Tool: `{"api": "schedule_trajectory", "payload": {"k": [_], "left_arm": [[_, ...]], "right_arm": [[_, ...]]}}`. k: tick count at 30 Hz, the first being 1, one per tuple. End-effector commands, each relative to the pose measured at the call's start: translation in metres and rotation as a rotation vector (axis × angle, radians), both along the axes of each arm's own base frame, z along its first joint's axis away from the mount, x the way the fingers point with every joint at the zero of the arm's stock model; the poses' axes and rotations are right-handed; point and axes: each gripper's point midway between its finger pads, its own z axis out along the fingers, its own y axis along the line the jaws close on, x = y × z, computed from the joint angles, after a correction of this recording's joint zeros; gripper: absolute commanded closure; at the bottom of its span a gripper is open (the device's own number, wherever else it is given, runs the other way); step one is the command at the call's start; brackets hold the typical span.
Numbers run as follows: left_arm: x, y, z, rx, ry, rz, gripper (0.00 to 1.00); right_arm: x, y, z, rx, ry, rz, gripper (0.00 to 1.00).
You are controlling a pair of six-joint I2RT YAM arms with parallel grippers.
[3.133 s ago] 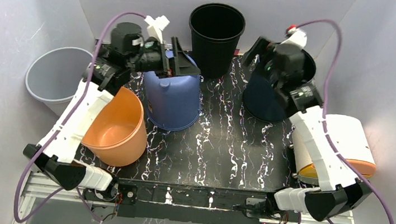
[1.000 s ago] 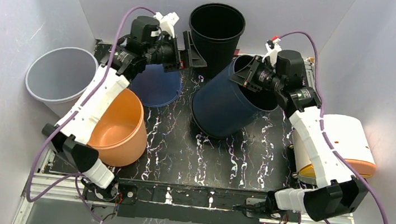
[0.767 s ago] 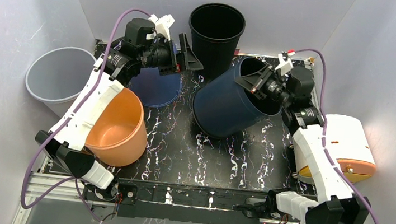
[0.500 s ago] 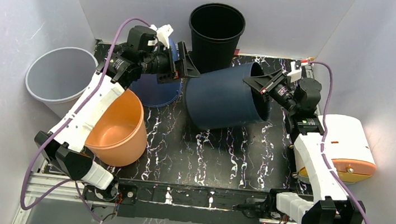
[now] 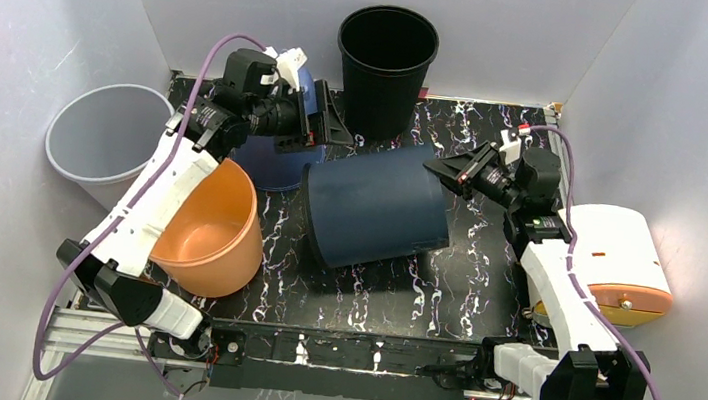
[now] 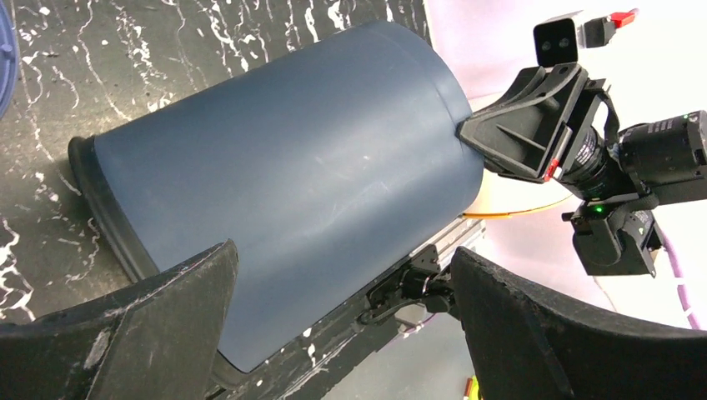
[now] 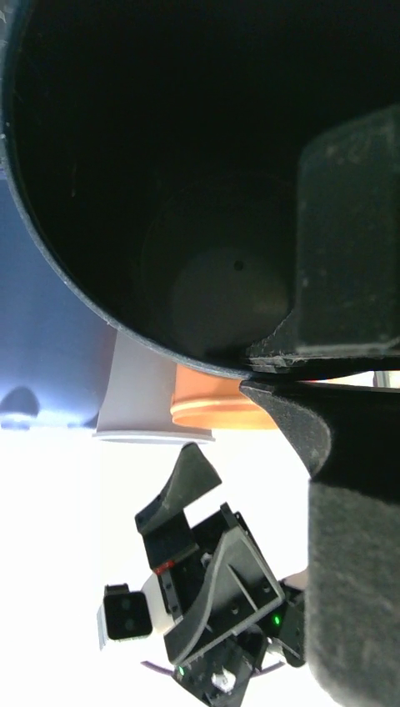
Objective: Turn the large container upside down
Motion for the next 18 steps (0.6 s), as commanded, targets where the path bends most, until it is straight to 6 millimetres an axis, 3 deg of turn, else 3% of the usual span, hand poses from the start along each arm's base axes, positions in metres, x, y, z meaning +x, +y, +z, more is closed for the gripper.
{"api": "schedule_trajectory", "payload": {"k": [1, 4, 6, 8, 18], "left_arm": [[-0.019, 0.015, 0.005, 0.046, -0.014, -0.007, 0.01], [-0.023, 0.021, -0.008, 0.068, 0.026, 0.023, 0.02], [-0.029, 0.040, -0.022, 0.115, 0.084, 0.138, 0.02], [-0.033, 0.046, -0.028, 0.111, 0.098, 0.177, 0.04], [-0.057, 0.015, -0.070, -0.024, 0.174, -0.012, 0.06]], "right_arm": [[-0.008, -0.006, -0.009, -0.075, -0.060, -0.012, 1.00], [-0.005, -0.017, -0.029, -0.173, -0.035, -0.054, 1.00], [-0.001, -0.033, -0.049, -0.309, 0.003, -0.118, 1.00], [0.000, -0.044, -0.060, -0.401, 0.027, -0.145, 1.00], [-0.006, -0.056, -0.086, -0.518, 0.078, -0.139, 0.93]]}}
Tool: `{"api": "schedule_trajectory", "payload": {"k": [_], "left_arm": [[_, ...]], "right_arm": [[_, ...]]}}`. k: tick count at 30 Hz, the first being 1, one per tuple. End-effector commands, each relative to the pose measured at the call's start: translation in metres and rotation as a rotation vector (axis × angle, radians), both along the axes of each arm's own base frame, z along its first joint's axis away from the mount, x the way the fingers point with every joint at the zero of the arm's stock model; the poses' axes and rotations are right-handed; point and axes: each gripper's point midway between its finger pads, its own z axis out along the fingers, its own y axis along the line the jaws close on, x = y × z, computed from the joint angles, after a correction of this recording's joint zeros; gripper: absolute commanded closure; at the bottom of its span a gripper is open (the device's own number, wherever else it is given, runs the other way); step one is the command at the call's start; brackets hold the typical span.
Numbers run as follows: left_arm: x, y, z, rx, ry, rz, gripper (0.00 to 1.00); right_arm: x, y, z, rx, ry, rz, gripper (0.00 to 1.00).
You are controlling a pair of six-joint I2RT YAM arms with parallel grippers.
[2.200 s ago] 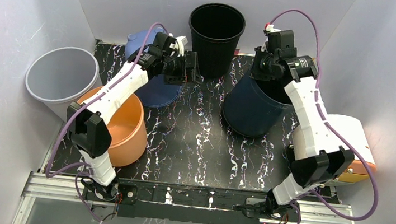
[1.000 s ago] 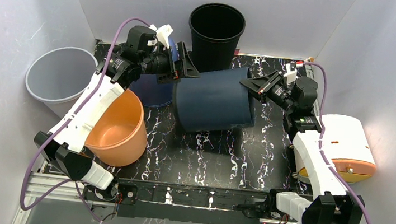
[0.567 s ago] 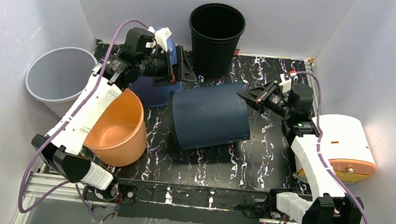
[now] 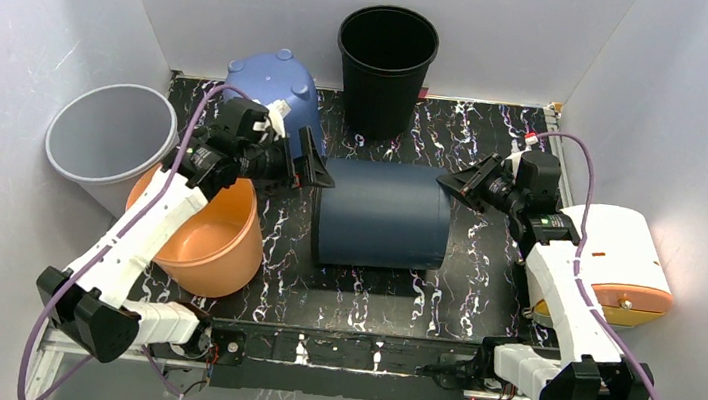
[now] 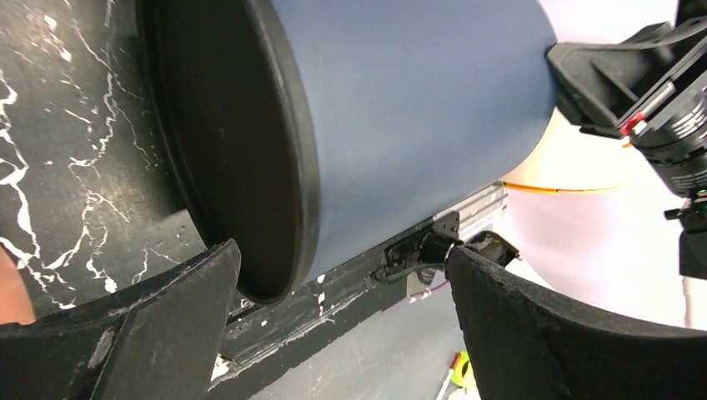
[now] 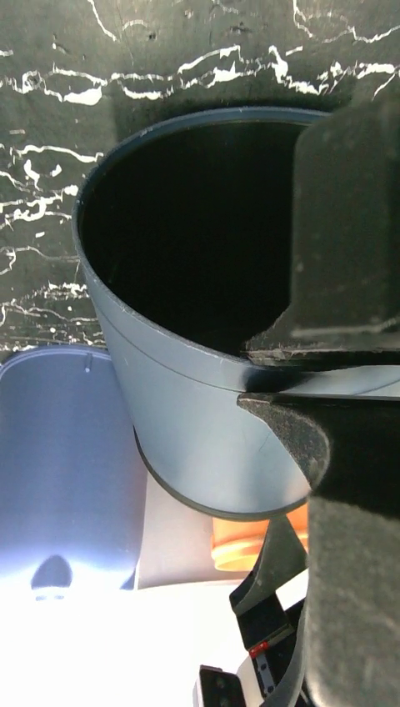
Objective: Turn the large container upside down
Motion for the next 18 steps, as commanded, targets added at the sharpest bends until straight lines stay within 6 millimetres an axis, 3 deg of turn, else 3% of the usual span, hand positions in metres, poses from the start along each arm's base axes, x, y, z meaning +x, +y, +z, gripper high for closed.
{"api": "schedule_trajectory", "payload": {"k": [1, 5, 10, 15, 18], "left_arm": [[-0.008, -0.017, -0.005, -0.084, 0.003, -0.102, 0.06], [-0.013, -0.020, -0.016, -0.074, 0.031, -0.161, 0.06], [-0.013, -0.023, -0.028, -0.091, 0.034, -0.173, 0.13], [-0.017, -0.034, -0.030, -0.163, 0.049, -0.207, 0.29], [-0.015, -0.035, -0.028, -0.170, 0.041, -0.205, 0.44]], "right_arm": [[-0.008, -0.016, -0.028, -0.190, 0.017, 0.022, 0.89], [-0.010, -0.021, -0.038, -0.230, 0.040, 0.021, 0.71], [-0.013, -0.024, -0.045, -0.248, 0.057, 0.021, 0.62], [-0.014, -0.024, -0.047, -0.246, 0.057, 0.022, 0.55], [-0.014, -0.024, -0.048, -0.246, 0.060, 0.021, 0.54]]}}
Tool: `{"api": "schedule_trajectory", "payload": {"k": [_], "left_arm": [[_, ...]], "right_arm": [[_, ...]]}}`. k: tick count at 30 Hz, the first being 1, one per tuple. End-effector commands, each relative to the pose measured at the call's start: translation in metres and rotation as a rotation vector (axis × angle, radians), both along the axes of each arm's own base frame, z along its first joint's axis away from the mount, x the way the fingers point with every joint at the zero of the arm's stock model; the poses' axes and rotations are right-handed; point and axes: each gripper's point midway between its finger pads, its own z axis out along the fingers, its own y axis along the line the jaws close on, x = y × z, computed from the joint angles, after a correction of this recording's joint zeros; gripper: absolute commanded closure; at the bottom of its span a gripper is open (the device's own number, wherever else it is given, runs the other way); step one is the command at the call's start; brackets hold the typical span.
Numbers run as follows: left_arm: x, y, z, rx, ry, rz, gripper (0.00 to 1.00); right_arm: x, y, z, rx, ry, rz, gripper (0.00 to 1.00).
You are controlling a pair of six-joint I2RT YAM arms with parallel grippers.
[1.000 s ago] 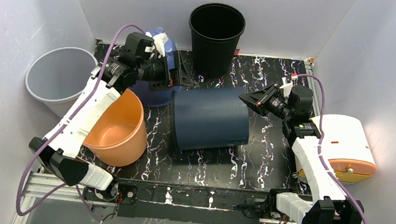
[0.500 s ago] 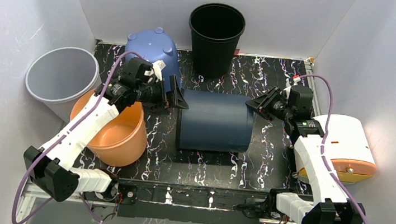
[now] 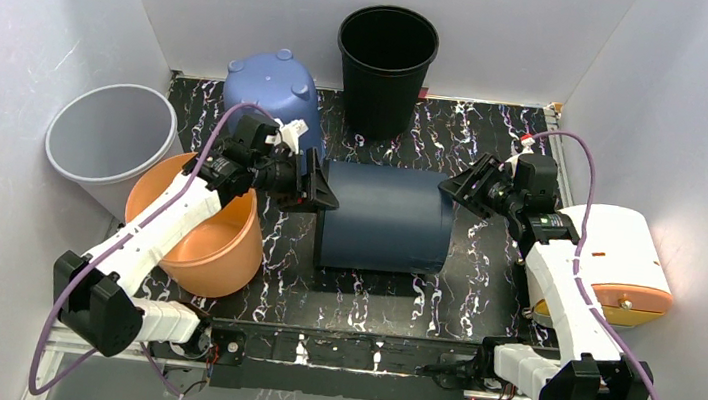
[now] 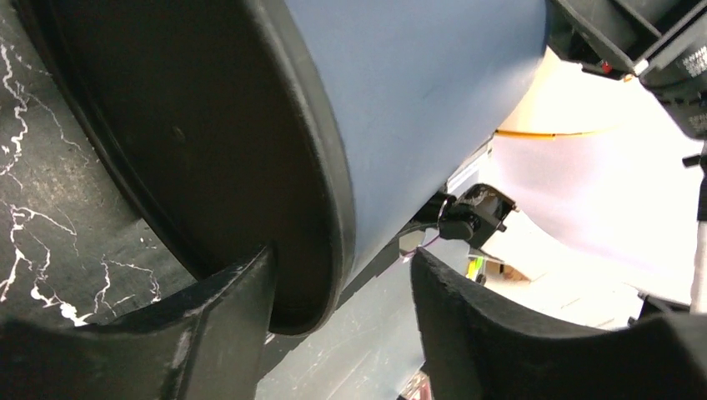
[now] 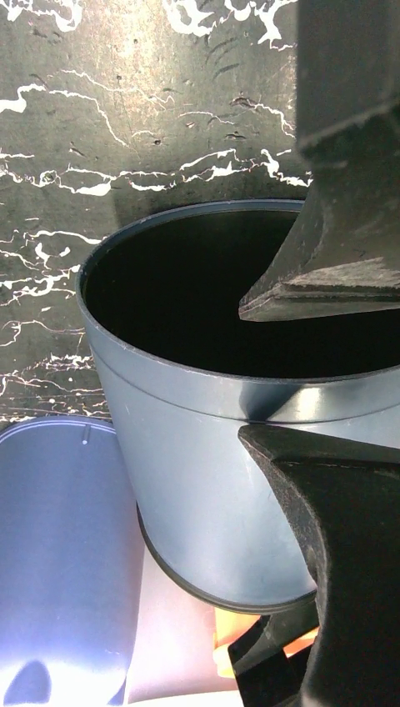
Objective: Turn the large container upside down
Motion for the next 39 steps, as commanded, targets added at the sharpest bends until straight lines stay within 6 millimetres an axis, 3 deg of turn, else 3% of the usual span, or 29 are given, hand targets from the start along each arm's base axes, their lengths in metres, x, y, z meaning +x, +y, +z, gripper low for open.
{"api": "schedule_trajectory", "payload": {"k": [1, 4, 6, 7, 11, 15, 19, 22, 27, 32, 35, 39], "left_arm": [[0.000, -0.009, 0.022, -0.079, -0.056, -0.035, 0.49], [0.004, -0.008, 0.028, -0.071, -0.067, -0.027, 0.68], [0.006, -0.009, 0.031, -0.071, -0.069, -0.027, 0.93], [0.007, -0.010, 0.033, -0.071, -0.068, -0.026, 1.00], [0.011, -0.015, 0.038, -0.091, -0.067, -0.032, 1.00], [0.020, -0.013, 0.059, -0.064, -0.118, -0.030, 1.00], [0.037, -0.005, 0.090, 0.020, -0.228, -0.023, 1.00], [0.041, -0.004, 0.110, 0.032, -0.298, -0.047, 1.00], [0.045, 0.000, 0.135, 0.058, -0.383, -0.062, 1.00], [0.039, -0.009, 0.156, -0.006, -0.447, -0.119, 1.00], [0.039, -0.017, 0.156, -0.018, -0.451, -0.142, 1.00], [0.034, -0.039, 0.141, 0.013, -0.429, -0.194, 1.00]], "right_arm": [[-0.012, -0.004, -0.021, -0.058, 0.065, 0.017, 0.54], [-0.014, -0.004, -0.025, -0.059, 0.070, 0.017, 0.53], [-0.015, -0.003, -0.028, -0.054, 0.075, 0.019, 0.53], [-0.015, -0.002, -0.030, -0.047, 0.078, 0.020, 0.53], [-0.016, 0.000, -0.031, -0.035, 0.080, 0.027, 0.53], [-0.017, -0.001, -0.026, -0.047, 0.073, 0.030, 0.51], [-0.018, -0.001, -0.016, -0.060, 0.058, 0.054, 0.22], [-0.019, 0.002, -0.006, -0.056, 0.045, 0.073, 0.16], [-0.023, 0.000, 0.004, -0.053, 0.021, 0.059, 0.20], [-0.037, 0.015, -0.013, 0.065, 0.063, 0.087, 0.35], [-0.049, 0.026, -0.027, 0.148, 0.087, 0.104, 0.41], [-0.058, 0.029, -0.040, 0.168, 0.101, 0.116, 0.44]]}}
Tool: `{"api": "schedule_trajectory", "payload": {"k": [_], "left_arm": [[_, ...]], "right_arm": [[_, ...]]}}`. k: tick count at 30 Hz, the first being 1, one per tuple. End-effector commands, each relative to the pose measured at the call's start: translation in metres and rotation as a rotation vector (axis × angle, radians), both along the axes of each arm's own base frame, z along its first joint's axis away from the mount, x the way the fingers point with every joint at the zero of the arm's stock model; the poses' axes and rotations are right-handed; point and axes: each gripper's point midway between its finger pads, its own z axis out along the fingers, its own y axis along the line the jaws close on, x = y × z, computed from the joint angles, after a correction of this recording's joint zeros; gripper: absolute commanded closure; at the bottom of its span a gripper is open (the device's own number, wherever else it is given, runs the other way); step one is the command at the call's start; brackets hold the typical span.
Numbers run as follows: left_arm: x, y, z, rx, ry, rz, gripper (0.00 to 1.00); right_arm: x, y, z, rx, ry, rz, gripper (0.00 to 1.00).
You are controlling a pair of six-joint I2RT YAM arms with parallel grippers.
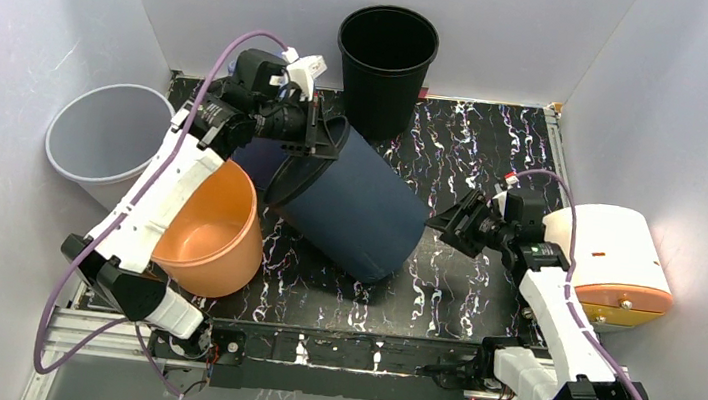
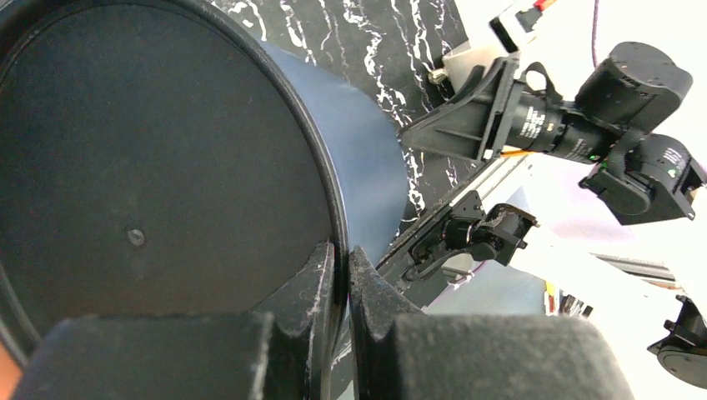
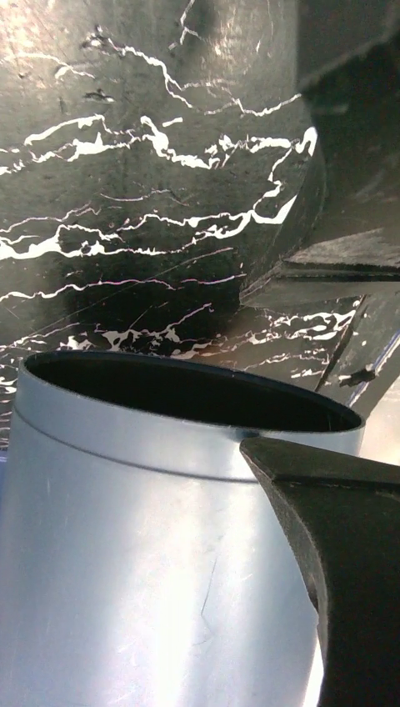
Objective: Turn the large container upside down
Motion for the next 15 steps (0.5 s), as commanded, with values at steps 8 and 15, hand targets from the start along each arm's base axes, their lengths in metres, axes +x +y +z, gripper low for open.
{"api": "schedule_trajectory", "payload": {"k": [8, 15], "left_arm": [[-0.023, -0.081, 0.018, -0.031, -0.096, -0.199, 1.00], [-0.044, -0.111, 0.000, -0.066, -0.068, -0.276, 1.00]], "right_arm": [[-0.005, 0.011, -0.009, 0.024, -0.014, 0.065, 0.47], [-0.009, 0.009, -0.040, 0.002, 0.049, 0.036, 0.45]]}}
